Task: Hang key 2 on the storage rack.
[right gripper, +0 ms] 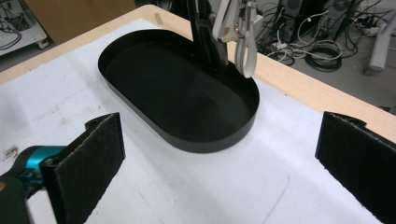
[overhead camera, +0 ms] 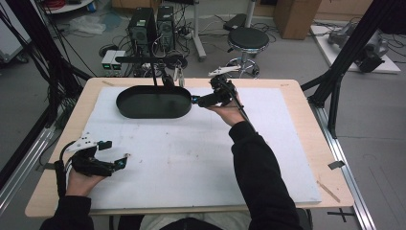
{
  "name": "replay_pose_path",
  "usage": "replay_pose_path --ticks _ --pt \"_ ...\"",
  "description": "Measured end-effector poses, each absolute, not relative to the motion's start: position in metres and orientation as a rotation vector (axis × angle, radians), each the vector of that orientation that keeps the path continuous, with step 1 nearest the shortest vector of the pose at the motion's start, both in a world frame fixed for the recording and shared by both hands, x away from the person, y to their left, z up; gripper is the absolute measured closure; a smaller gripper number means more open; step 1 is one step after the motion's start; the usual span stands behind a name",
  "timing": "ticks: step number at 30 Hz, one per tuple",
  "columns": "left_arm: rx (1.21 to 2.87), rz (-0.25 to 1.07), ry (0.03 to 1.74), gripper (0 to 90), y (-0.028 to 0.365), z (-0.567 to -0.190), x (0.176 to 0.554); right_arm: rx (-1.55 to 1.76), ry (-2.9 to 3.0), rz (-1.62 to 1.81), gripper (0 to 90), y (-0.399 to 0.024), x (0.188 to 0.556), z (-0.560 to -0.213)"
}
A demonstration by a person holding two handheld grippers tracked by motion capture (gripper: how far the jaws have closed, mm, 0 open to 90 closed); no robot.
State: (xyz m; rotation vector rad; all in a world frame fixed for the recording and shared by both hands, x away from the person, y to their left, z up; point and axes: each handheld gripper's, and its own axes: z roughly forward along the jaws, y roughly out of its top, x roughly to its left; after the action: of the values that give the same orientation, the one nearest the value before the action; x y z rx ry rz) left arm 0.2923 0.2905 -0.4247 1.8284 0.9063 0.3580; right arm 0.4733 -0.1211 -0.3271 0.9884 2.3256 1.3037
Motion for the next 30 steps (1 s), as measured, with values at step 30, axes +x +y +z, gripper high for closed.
replay_pose_path --ticks 30 --pt "1.818 0.35 0.906 1.7 0.288 -0.423 0.293 1.089 2.22 1.389 0.7 -0.211 0.402 -0.363"
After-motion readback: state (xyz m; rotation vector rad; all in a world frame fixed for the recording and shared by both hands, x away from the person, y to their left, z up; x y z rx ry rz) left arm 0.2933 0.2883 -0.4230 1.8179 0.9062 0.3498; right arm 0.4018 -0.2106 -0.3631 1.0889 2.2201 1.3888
